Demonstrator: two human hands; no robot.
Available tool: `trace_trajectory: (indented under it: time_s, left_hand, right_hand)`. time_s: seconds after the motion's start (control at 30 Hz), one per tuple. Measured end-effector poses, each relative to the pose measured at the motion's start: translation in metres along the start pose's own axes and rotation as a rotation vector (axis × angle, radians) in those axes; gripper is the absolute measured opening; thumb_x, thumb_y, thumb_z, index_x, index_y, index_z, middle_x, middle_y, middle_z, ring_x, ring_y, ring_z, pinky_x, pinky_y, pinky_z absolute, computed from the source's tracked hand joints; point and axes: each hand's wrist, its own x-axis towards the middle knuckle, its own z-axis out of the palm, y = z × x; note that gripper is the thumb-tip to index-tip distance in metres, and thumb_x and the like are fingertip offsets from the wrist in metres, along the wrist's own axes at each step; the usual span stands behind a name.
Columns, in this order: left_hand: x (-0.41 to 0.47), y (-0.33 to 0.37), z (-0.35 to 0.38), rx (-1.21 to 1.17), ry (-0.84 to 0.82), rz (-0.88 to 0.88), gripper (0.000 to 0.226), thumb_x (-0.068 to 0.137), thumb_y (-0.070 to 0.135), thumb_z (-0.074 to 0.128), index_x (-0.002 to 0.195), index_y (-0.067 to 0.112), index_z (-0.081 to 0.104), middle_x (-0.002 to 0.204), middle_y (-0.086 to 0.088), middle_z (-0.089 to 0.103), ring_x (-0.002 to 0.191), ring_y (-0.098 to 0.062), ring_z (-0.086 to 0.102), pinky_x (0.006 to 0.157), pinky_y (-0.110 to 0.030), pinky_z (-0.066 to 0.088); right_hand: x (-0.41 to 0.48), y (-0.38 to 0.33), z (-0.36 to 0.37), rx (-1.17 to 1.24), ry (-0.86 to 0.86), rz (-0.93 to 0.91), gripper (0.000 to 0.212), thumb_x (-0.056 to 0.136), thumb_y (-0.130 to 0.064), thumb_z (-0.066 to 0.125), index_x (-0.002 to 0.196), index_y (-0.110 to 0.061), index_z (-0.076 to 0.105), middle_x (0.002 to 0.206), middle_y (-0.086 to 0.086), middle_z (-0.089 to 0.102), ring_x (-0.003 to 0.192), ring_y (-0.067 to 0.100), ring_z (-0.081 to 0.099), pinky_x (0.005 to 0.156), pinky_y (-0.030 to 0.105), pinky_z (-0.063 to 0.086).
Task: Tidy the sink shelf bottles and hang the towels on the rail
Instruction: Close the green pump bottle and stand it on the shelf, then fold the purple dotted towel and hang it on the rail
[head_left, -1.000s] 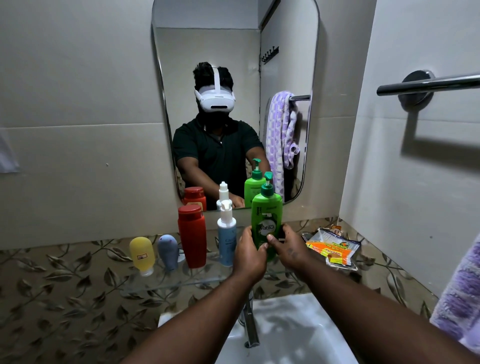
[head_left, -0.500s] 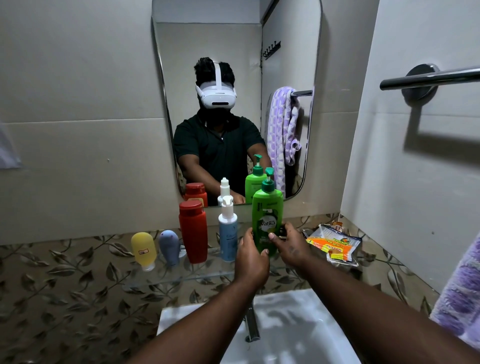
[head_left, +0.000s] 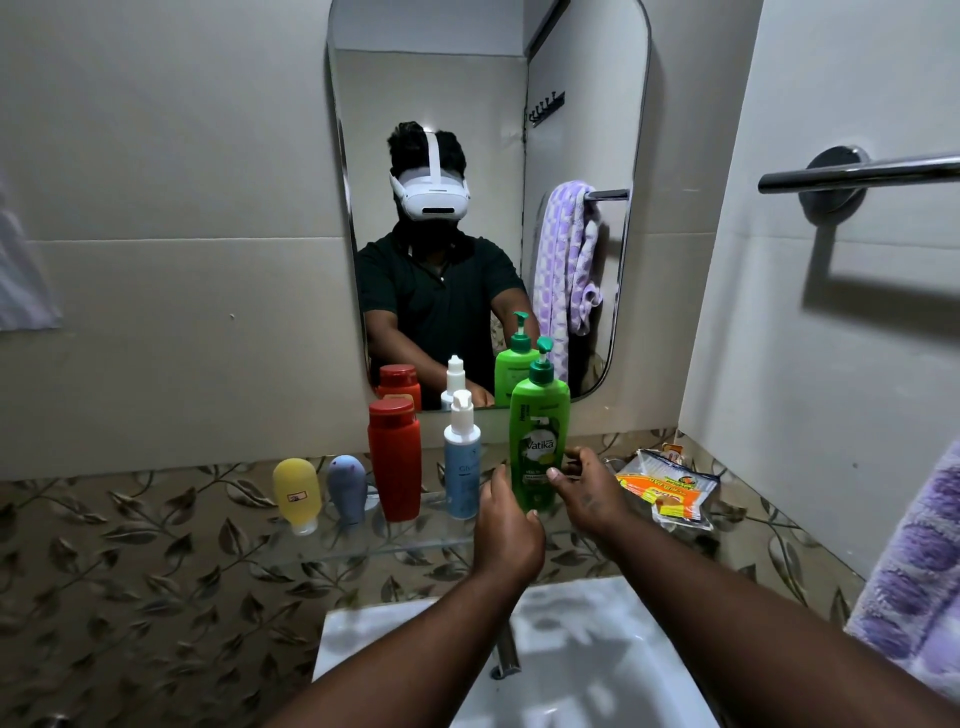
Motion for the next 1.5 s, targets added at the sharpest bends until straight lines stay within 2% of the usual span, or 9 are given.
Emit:
trace_trajectory:
  time_s: [0.1, 0.27, 0.6, 0.7, 0.8, 0.93, 1.2, 1.37, 1.5]
  left_hand:
    - [-0.007, 0.002, -0.005, -0.001, 0.004, -0.004, 0.071, 0.091, 0.009, 0.065, 0.152, 0.025, 0.032, 0.146, -0.001, 0.046, 0.127, -0.02, 0.054, 0.099, -0.031, 0.048]
    - [-0.024, 0.005, -0.014, 0.011, 0.019, -0.011, 0.067, 0.094, 0.012, 0.063, 0.152, 0.025, 0.032, 0.148, 0.0, 0.044, 0.13, -0.02, 0.051, 0.101, -0.031, 0.045]
    - [-0.057, 0.02, -0.033, -0.074, 0.002, 0.067, 0.05, 0.093, 0.013, 0.059, 0.139, 0.028, 0.046, 0.133, 0.004, 0.053, 0.115, -0.015, 0.056, 0.095, -0.031, 0.051]
    - [-0.062, 0.029, -0.033, -0.126, -0.008, 0.114, 0.042, 0.092, 0.016, 0.057, 0.131, 0.03, 0.051, 0.127, 0.005, 0.056, 0.111, -0.015, 0.058, 0.093, -0.036, 0.053]
    - [-0.065, 0.042, -0.026, -0.19, -0.042, 0.195, 0.028, 0.097, 0.025, 0.056, 0.125, 0.031, 0.055, 0.125, 0.006, 0.059, 0.109, -0.017, 0.061, 0.091, -0.04, 0.055]
    - [-0.081, 0.07, -0.016, -0.272, -0.09, 0.352, 0.022, 0.1, 0.03, 0.054, 0.122, 0.03, 0.058, 0.119, 0.007, 0.061, 0.106, -0.014, 0.063, 0.09, -0.04, 0.055]
    - [-0.125, 0.135, -0.005, -0.441, -0.152, 0.654, 0.031, 0.095, 0.018, 0.06, 0.126, 0.024, 0.057, 0.113, 0.008, 0.058, 0.102, -0.011, 0.063, 0.088, -0.035, 0.054]
    - [-0.138, 0.181, -0.011, -0.405, -0.138, 0.824, 0.038, 0.091, 0.008, 0.064, 0.129, 0.007, 0.057, 0.117, -0.006, 0.06, 0.105, -0.019, 0.057, 0.087, -0.021, 0.041]
    - [-0.151, 0.21, -0.023, -0.425, -0.118, 0.891, 0.042, 0.091, 0.01, 0.066, 0.132, 0.006, 0.055, 0.118, -0.007, 0.059, 0.104, -0.016, 0.053, 0.083, -0.019, 0.037]
  right_hand:
    - [-0.005, -0.004, -0.002, -0.046, 0.036, 0.019, 0.046, 0.099, -0.024, 0.064, 0.14, -0.009, 0.05, 0.134, 0.014, 0.064, 0.123, 0.031, 0.06, 0.105, 0.05, 0.048]
    - [-0.015, -0.011, -0.005, -0.123, 0.102, 0.041, 0.048, 0.1, -0.028, 0.062, 0.143, -0.011, 0.048, 0.14, 0.015, 0.06, 0.126, 0.032, 0.058, 0.101, 0.04, 0.049]
    - [-0.053, -0.032, -0.01, -0.263, 0.31, -0.021, 0.037, 0.097, -0.032, 0.065, 0.126, -0.011, 0.057, 0.125, 0.014, 0.068, 0.113, 0.032, 0.063, 0.085, 0.034, 0.046]
    - [-0.072, -0.043, -0.012, -0.298, 0.359, -0.048, 0.036, 0.096, -0.033, 0.065, 0.126, -0.015, 0.058, 0.123, 0.011, 0.067, 0.112, 0.031, 0.063, 0.086, 0.036, 0.049]
    - [-0.093, -0.052, -0.021, -0.336, 0.396, -0.05, 0.032, 0.095, -0.034, 0.064, 0.122, -0.018, 0.058, 0.122, 0.006, 0.065, 0.113, 0.028, 0.061, 0.089, 0.039, 0.051]
    - [-0.124, -0.057, -0.052, -0.398, 0.473, -0.076, 0.023, 0.096, -0.032, 0.059, 0.117, -0.022, 0.058, 0.12, 0.001, 0.067, 0.113, 0.024, 0.062, 0.09, 0.041, 0.051]
    - [-0.181, -0.074, -0.126, -0.479, 0.625, -0.137, 0.029, 0.098, -0.02, 0.055, 0.126, -0.026, 0.055, 0.133, -0.002, 0.06, 0.12, 0.02, 0.06, 0.098, 0.039, 0.05]
    - [-0.213, -0.105, -0.152, -0.55, 0.678, -0.21, 0.04, 0.095, -0.013, 0.053, 0.133, -0.024, 0.055, 0.139, -0.002, 0.057, 0.126, 0.018, 0.055, 0.104, 0.032, 0.045]
    - [-0.237, -0.132, -0.171, -0.603, 0.706, -0.264, 0.044, 0.094, -0.01, 0.052, 0.136, -0.022, 0.054, 0.141, 0.0, 0.057, 0.127, 0.021, 0.055, 0.107, 0.035, 0.044]
